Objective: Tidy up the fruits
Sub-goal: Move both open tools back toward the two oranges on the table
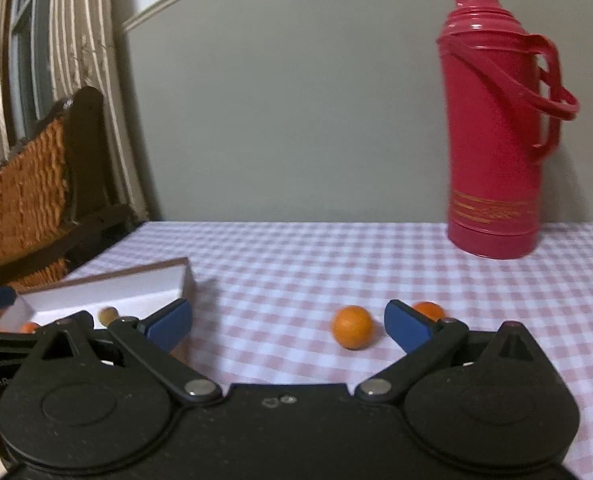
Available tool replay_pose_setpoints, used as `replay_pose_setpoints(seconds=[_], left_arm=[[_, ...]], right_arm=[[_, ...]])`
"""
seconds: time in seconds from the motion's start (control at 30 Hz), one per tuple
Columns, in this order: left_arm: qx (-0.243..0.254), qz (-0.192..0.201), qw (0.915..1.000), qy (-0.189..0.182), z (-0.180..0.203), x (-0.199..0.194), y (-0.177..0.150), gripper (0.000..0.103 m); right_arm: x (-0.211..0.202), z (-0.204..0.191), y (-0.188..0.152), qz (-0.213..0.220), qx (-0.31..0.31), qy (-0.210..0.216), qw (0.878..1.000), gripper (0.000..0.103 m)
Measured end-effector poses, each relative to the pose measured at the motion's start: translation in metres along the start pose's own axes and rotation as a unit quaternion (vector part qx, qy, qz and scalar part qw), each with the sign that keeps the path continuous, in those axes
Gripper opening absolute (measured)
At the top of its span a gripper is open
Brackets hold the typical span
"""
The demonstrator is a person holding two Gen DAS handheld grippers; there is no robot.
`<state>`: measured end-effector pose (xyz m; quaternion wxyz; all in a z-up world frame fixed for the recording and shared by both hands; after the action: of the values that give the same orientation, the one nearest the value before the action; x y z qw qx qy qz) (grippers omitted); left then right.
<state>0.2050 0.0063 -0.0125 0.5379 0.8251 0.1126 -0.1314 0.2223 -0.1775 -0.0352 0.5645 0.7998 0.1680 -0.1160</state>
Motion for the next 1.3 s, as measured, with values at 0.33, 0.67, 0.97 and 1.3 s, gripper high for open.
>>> replay_pose_setpoints(seconds=[0.33, 0.67, 0.97, 1.3], left_arm=[[0.023, 0.012, 0.9978, -0.061, 0.056, 0.004, 0.018, 0.103], [0.061, 0.015, 0.9929, -0.101, 0.106, 0.006, 0.025, 0.103], [0.064, 0.005, 0.9899, -0.126, 0.136, 0.015, 0.027, 0.103], [0.055, -0.017, 0.9886, -0.139, 0.156, 0.036, 0.027, 0.103]], right_arm=[[-0.012, 0.049, 0.003, -0.001, 0.014, -0.039, 0.999, 0.097], [-0.022, 0.091, 0.005, -0.007, 0.026, -0.074, 0.997, 0.096], [-0.025, 0.118, 0.007, -0.004, 0.046, -0.093, 0.995, 0.096], [-0.011, 0.133, 0.013, -0.004, 0.079, -0.097, 0.992, 0.095]])
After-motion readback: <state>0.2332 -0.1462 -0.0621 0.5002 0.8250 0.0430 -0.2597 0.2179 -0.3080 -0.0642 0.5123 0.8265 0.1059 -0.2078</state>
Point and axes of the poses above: each gripper's, at about its wrist camera, not at the fingertips, and x roughly the way its jaws point, z to its right, y to its top, the point moved 9 cm from there along x, roughly the way its jaws point, and after that the axes turned 13 degrees about x, right-handed, at the moved point
